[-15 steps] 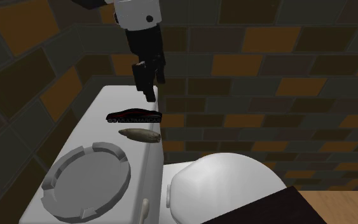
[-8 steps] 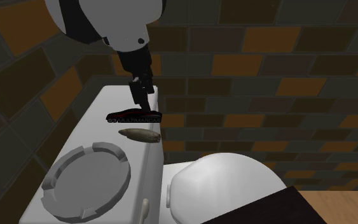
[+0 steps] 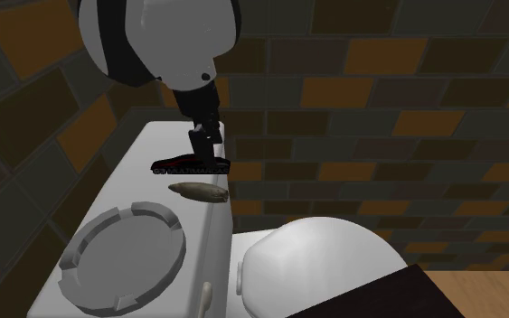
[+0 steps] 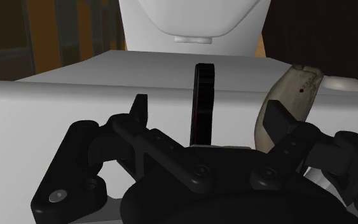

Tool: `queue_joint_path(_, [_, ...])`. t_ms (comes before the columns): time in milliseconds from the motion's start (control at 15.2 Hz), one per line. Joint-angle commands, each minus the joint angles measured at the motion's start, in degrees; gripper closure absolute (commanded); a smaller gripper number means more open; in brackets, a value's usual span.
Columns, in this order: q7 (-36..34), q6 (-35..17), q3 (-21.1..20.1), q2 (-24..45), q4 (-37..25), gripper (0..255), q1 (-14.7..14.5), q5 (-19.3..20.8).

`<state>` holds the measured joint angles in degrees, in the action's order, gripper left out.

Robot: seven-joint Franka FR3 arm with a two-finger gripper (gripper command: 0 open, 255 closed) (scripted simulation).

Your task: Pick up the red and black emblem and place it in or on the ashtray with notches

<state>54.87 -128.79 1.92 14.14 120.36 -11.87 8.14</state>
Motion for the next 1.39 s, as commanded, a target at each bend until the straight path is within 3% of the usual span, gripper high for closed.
queue_joint_path(0, [0.0,-0.08,0.0,0.07,-0.01,0,0.0,0.01])
queue_joint_path(198, [0.0,-0.07,0.0,0.07,-0.01,0,0.0,0.01])
queue_joint_path(264, [0.0,-0.07,0.0,0.07,-0.01,255,0.0,0.01])
queue_joint_path(858, [0.0,-0.08,0.0,0.08,-0.01,255,0.0,0.01])
queue_joint_path(1320, [0.62,4.68,-0.09,-3.18,-1.53,255,-0.03,-0.34])
